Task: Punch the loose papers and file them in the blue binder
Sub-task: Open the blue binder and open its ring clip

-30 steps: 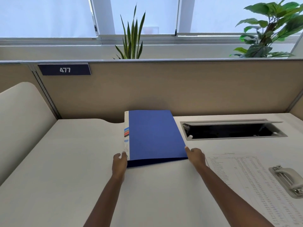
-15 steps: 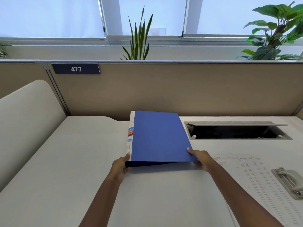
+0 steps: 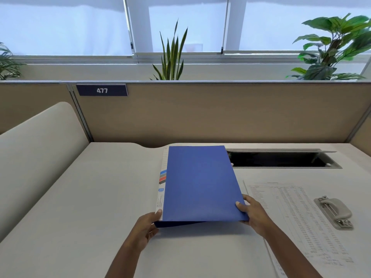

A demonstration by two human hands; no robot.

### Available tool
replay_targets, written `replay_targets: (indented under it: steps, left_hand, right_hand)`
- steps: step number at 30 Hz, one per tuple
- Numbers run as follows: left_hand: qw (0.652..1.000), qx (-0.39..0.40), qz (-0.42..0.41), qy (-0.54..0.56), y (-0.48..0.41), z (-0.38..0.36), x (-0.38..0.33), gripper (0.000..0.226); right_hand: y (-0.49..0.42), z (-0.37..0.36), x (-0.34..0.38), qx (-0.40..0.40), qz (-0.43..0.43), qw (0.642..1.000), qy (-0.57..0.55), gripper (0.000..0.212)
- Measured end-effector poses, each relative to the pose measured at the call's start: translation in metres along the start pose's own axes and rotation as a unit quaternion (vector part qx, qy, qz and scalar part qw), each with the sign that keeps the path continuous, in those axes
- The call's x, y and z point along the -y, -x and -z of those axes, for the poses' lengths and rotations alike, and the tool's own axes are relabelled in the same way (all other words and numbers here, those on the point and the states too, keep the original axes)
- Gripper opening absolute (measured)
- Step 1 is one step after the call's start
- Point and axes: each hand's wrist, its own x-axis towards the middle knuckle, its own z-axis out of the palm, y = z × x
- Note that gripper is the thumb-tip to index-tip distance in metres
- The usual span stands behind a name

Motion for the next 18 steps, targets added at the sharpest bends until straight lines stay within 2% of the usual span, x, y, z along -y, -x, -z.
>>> replay_targets:
  steps: [4,9,15,18]
  left_hand:
    - [0.999,0.025,0.018,-0.013,0.017,0.001,0.015,0.023]
    - [0.999,0.043,0.018,-0.005,0.032,-0.006,0.026,0.018]
    - [0.999,-0.011,0.029,-0.032,0.04,-0.021,0.029,0.022]
    - [0.997,-0.049,0.012,-0.056,0.04,-0.023,0.032,0.025]
  right_hand:
    - [0.026,0.014,-0.017,-0.011,0.028,0.999,-0.023,0.034]
    - [0.047,0.033,-0.04,-0.017,0.027,0.998,-0.054,0.024]
    - [0.062,0.046,-0.057,-0.016,-0.014,0.997,-0.077,0.032]
    - [0.069,0.048,-0.06,0.01,-0.039,0.998,-0.046,0.034]
